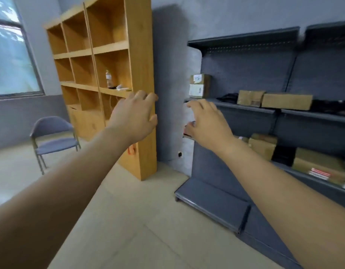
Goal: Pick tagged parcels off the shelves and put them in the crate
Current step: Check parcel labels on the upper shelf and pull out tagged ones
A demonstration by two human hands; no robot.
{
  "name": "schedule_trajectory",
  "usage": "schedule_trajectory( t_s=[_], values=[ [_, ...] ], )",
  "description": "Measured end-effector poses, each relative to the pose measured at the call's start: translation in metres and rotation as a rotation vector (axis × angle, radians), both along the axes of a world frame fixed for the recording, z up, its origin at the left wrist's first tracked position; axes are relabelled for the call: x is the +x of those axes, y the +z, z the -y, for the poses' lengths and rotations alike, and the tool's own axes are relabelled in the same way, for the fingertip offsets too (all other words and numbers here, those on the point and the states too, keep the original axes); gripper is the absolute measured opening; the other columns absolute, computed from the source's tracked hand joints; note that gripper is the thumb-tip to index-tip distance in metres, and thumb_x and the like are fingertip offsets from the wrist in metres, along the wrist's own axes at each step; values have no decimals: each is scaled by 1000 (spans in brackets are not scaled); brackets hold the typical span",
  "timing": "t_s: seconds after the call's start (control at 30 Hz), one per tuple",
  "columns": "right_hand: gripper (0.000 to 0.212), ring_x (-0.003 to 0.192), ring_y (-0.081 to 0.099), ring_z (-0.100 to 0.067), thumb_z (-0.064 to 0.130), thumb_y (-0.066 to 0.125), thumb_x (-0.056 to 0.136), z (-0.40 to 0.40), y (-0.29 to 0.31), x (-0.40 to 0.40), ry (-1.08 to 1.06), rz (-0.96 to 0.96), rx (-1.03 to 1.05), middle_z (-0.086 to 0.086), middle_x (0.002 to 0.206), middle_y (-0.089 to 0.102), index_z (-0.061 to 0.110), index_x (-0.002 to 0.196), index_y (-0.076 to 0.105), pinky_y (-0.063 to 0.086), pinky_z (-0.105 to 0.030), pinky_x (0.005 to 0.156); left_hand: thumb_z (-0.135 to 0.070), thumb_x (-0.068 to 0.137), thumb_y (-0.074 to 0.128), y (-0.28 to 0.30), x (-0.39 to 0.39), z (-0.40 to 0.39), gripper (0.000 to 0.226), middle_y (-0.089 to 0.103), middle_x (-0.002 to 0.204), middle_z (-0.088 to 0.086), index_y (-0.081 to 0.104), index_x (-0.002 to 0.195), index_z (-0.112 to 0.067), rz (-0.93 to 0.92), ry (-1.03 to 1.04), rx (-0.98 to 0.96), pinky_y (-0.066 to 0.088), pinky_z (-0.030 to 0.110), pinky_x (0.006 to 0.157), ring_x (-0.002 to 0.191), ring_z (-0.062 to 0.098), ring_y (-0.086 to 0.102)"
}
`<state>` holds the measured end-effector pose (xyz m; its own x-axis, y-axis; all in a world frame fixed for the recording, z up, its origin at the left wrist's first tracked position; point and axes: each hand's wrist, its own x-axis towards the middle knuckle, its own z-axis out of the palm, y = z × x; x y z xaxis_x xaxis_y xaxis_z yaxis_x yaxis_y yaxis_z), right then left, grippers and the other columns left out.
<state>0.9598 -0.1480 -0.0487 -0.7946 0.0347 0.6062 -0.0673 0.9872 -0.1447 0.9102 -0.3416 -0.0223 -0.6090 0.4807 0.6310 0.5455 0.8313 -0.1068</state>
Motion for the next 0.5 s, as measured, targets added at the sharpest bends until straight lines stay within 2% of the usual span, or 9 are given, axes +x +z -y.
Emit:
schedule_trajectory(
  t_s=[0.13, 0.27, 0.5],
  values=[
    [49, 125, 42, -32, 21, 56, 91, -80, -8, -30, -167, 24, -10, -10, 135, 48, 13, 138, 45, 40, -43, 98, -31, 95, 52, -8, -59, -92, 48, 54, 131, 13, 45, 139, -14, 22, -161, -25, 50, 45, 91, 118, 33, 52],
    [50, 125, 42, -32, 20, 57, 91, -160, -19, -74, -279, 22, 8, -10, 137, 47, 13, 140, 44, 41, -44, 98, -29, 93, 53, -20, -116, -185, 48, 53, 132, 14, 46, 138, -12, 23, -262, -32, 48, 48, 94, 119, 34, 50],
    [51, 127, 41, -31, 20, 57, 91, -281, -30, -181, -291, 46, -11, -10, 138, 48, 14, 140, 44, 40, -45, 102, -29, 93, 52, -35, -231, -309, 52, 51, 136, 13, 41, 141, -15, 75, -291, -36, 43, 45, 95, 122, 33, 48]
  ],
)
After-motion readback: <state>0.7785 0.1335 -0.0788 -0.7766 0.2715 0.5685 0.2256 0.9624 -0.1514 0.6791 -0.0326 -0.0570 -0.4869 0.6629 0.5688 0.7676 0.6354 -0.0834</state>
